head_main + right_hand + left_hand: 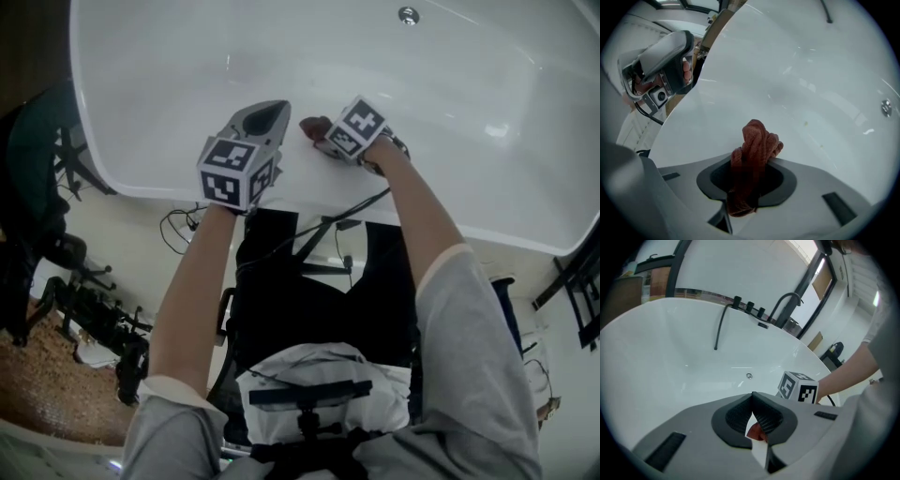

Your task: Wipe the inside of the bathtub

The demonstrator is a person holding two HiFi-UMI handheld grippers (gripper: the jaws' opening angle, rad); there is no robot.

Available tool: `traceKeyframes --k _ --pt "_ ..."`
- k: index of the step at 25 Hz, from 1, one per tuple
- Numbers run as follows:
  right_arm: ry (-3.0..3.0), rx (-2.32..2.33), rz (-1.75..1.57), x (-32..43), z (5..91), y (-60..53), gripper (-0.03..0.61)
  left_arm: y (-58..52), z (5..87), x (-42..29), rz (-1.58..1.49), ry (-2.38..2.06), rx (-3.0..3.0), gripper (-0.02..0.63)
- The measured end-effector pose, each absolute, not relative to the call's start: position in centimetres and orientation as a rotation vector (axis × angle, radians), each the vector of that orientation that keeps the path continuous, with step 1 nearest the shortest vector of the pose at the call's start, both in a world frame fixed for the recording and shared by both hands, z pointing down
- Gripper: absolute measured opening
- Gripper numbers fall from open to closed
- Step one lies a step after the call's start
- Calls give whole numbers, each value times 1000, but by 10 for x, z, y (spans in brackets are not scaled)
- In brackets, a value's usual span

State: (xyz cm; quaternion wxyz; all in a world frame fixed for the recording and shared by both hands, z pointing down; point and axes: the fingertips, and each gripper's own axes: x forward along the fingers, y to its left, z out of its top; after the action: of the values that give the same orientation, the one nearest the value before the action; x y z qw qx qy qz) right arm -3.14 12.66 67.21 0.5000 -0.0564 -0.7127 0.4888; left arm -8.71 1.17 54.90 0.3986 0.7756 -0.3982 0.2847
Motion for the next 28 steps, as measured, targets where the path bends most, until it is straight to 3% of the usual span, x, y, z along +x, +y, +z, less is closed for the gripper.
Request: traceKeyframes --k 8,21,28 --pt "-1511 106 1165 59 719 113 117 4 583 -37 777 -834 2000 8" --pt "-1627 -68 1244 -86 734 105 115 3 642 -106 880 -848 1917 8" --pt "-1587 13 1269 -54 761 101 118 7 669 -105 895 -838 1886 8"
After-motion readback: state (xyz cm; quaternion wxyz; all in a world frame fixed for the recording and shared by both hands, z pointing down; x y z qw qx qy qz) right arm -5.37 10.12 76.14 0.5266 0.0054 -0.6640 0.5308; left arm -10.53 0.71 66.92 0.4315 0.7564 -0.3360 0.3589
